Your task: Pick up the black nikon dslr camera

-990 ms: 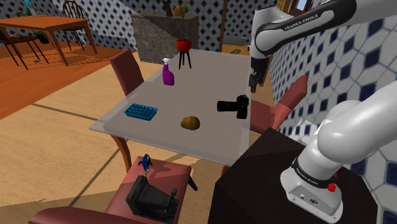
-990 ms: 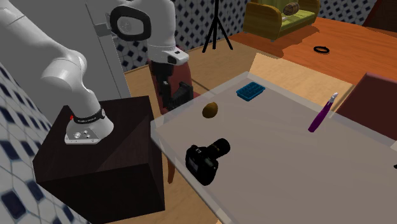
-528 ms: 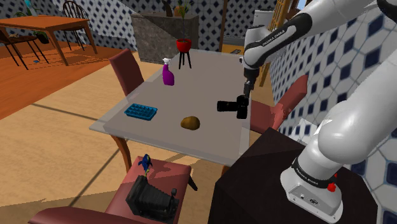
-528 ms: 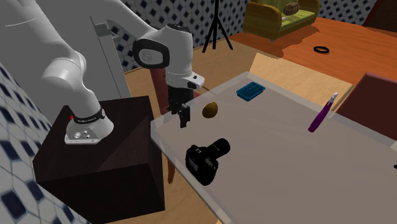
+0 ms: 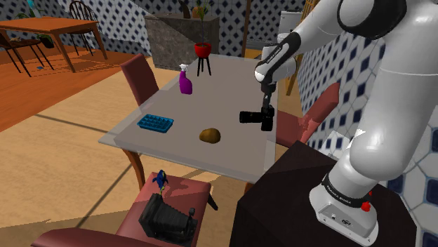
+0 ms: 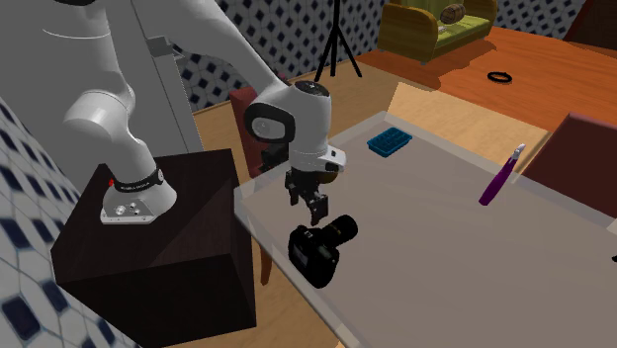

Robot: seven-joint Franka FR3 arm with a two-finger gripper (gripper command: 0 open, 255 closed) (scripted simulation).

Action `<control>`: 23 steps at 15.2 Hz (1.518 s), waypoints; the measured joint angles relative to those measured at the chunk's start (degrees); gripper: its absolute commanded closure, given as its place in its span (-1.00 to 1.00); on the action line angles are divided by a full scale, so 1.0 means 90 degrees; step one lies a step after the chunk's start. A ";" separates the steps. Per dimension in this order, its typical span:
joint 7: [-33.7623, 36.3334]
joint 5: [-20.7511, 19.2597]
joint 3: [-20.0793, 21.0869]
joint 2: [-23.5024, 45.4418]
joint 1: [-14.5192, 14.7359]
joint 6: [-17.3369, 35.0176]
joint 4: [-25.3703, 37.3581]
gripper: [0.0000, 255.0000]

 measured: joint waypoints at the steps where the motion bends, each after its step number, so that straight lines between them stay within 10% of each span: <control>1: -0.0208 0.0141 0.0069 0.0234 -0.0058 0.0065 0.0167 -1.00; 15: -0.1451 0.1026 0.0810 0.2347 -0.0764 0.0882 0.1465 -1.00; 16: -0.1449 0.1033 0.0819 0.2373 -0.0766 0.0895 0.1479 1.00; 23: -0.1445 0.1042 0.0827 0.2389 -0.0767 0.0910 0.1494 1.00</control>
